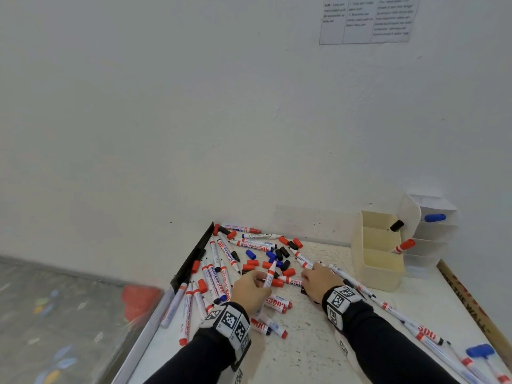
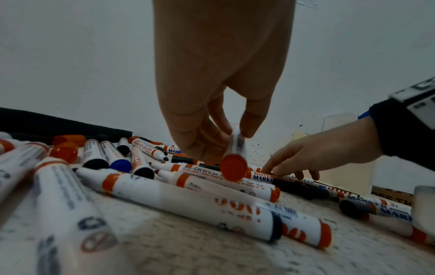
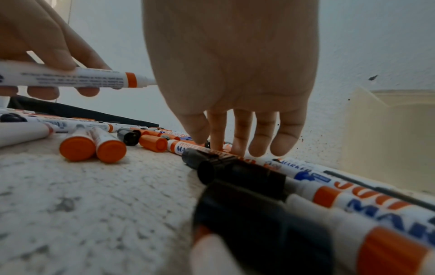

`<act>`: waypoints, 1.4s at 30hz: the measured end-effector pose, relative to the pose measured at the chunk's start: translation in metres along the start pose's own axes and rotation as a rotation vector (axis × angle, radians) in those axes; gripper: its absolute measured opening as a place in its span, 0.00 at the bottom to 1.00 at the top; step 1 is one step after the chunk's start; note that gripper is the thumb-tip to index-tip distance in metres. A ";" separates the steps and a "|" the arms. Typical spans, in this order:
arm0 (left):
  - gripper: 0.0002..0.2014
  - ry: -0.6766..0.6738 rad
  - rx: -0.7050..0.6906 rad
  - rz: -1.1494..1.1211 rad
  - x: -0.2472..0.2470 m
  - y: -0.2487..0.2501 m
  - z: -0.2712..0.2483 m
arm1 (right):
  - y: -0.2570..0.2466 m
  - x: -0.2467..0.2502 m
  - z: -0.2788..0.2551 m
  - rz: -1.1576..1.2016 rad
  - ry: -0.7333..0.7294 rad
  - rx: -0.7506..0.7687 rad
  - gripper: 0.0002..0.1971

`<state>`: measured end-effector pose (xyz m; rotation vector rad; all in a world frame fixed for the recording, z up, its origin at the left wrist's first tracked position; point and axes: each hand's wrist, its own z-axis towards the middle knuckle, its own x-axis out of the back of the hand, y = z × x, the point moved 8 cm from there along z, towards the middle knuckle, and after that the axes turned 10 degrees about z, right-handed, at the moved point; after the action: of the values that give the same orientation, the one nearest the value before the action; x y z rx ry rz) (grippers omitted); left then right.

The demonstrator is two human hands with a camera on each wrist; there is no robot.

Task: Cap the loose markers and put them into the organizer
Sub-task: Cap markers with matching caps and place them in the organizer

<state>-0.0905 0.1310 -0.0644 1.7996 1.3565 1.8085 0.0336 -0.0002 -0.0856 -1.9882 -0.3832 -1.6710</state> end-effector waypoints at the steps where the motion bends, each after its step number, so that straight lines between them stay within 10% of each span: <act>1: 0.16 0.007 0.000 0.001 -0.001 0.000 0.000 | 0.001 0.001 0.000 0.012 0.009 0.007 0.17; 6: 0.16 -0.002 0.003 -0.013 -0.005 0.003 0.000 | 0.004 -0.002 -0.001 0.019 -0.054 0.027 0.18; 12: 0.17 -0.012 -0.008 0.016 -0.012 0.009 0.000 | 0.012 0.040 -0.013 0.467 0.253 0.009 0.02; 20: 0.20 -0.022 -0.067 0.030 -0.038 0.031 -0.009 | 0.036 0.064 -0.041 0.847 0.341 -0.003 0.08; 32: 0.20 -0.086 -0.227 0.086 -0.072 0.071 -0.035 | 0.061 0.057 -0.088 1.197 0.140 -0.008 0.12; 38: 0.17 -0.147 -0.243 0.039 -0.081 0.077 -0.044 | 0.062 0.051 -0.102 1.103 0.026 0.002 0.02; 42: 0.11 -0.129 -0.322 0.000 -0.086 0.085 -0.049 | 0.066 0.056 -0.106 0.927 0.102 -0.052 0.18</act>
<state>-0.0805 0.0022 -0.0481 1.7080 0.9551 1.7584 -0.0084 -0.1188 -0.0322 -1.6818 0.5562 -1.1527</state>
